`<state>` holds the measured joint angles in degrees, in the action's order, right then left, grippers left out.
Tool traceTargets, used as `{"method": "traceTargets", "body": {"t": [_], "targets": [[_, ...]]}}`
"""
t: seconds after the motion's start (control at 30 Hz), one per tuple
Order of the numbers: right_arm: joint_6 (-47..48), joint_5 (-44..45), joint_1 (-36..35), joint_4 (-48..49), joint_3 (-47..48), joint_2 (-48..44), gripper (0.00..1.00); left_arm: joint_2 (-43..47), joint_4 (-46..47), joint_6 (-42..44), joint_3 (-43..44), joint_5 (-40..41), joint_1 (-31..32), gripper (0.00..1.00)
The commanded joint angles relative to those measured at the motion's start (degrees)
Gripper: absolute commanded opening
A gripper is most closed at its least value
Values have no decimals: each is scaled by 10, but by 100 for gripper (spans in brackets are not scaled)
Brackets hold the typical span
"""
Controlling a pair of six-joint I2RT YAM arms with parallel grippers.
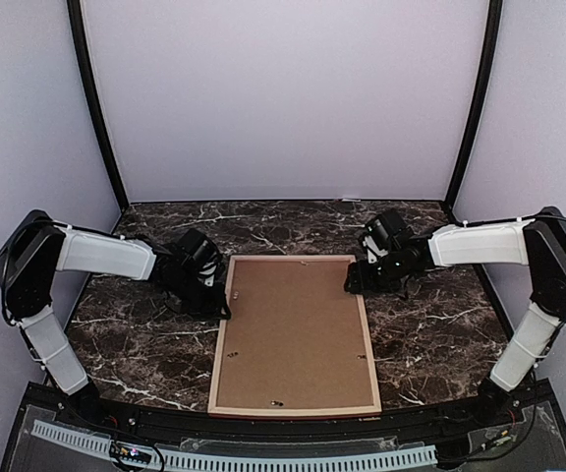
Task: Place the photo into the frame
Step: Press the fastener onto the backboard.
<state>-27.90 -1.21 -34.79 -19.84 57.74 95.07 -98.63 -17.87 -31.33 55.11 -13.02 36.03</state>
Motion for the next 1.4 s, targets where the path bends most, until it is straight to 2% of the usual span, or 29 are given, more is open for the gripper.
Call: {"method": "traceTargets", "body": {"t": [0.0,0.27,0.6,1.13,1.37], "targets": [[31,8,6,-5,35,35,73,-12,-17,13,14,13,4,18],[51,-6,16,-9,70,80,70,-18,-23,6,22,6,4,16],[61,-23,24,-18,105,122,61,-36,-37,12,44,1,4,16],[108,-61,30,-39,92,108,63,-33,-47,4,52,4,4,17],[120,-69,33,-42,95,120,58,-33,-48,4,54,2,4,17]]}}
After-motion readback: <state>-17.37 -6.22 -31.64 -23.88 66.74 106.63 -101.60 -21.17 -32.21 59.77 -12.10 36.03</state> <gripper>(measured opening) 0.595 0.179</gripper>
